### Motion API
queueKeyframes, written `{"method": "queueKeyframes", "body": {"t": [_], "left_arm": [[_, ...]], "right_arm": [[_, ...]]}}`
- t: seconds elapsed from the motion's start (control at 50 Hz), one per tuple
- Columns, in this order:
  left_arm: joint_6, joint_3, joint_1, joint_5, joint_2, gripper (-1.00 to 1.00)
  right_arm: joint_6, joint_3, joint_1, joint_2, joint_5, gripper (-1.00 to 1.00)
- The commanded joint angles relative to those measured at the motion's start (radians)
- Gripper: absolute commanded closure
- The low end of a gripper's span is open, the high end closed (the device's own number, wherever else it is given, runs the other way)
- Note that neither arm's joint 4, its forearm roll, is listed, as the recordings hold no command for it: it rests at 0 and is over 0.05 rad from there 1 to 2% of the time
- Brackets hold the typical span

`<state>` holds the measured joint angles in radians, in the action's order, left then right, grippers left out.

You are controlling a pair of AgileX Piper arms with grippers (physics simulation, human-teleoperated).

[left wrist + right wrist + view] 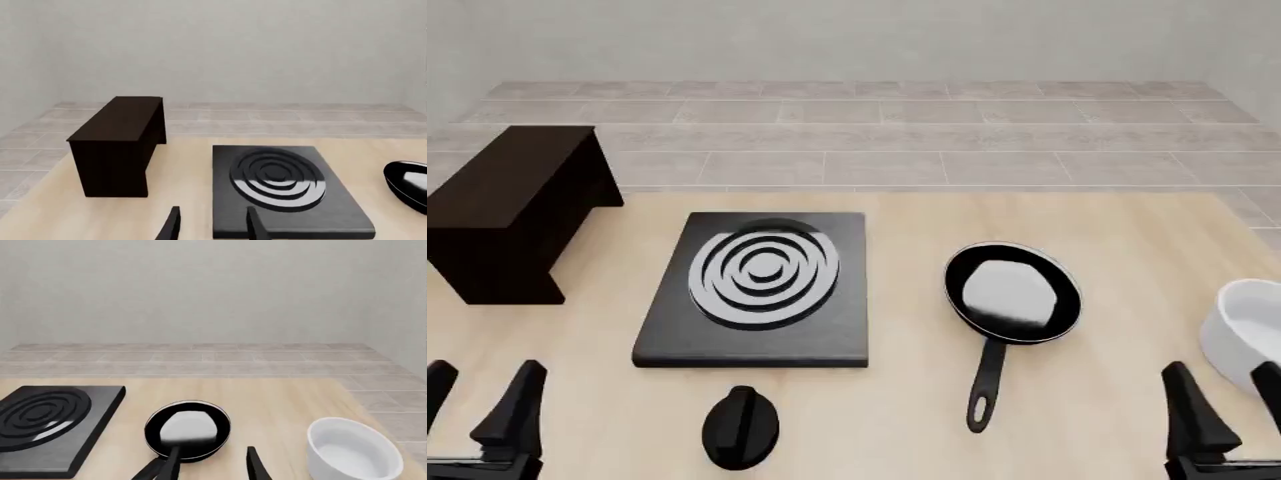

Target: Put the frying pan on top of the cabinet.

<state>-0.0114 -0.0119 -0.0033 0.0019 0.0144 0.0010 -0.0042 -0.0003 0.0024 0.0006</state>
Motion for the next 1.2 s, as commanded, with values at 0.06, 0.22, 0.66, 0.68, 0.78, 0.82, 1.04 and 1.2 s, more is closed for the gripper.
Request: {"method": "queueKeyframes", "body": {"t": [0.06, 0.22, 0.66, 0.68, 0.78, 0.82, 1.04, 1.2], "left_arm": [[-0.008, -0.022, -0.010, 0.007, -0.013, -1.00], [-0.007, 0.008, -0.012, -0.005, -0.014, -1.00], [-0.104, -0.316, -0.222, -0.128, 0.293, -1.00], [-0.114, -0.342, -0.239, -0.129, 0.327, -1.00], [-0.223, -0.433, -0.302, -0.177, 0.469, -1.00], [-0.249, -0.442, -0.335, -0.195, 0.496, -1.00], [-0.544, -0.529, -0.501, -0.350, 0.904, -1.00], [-0.664, -0.598, -0.637, -0.431, 1.137, -1.00]], "right_arm": [[-0.009, -0.009, 0.000, 0.005, 0.005, -1.00], [-0.012, -0.011, 0.003, 0.008, 0.006, -1.00], [-0.019, -0.004, 0.000, 0.028, -0.016, -1.00], [-0.019, -0.004, 0.000, 0.029, -0.017, -1.00], [-0.019, -0.004, -0.004, 0.032, -0.019, -1.00], [-0.019, -0.004, -0.005, 0.030, -0.017, -1.00], [-0.020, 0.004, -0.008, 0.024, -0.017, -1.00], [-0.022, 0.004, -0.009, 0.019, -0.011, -1.00]]}}
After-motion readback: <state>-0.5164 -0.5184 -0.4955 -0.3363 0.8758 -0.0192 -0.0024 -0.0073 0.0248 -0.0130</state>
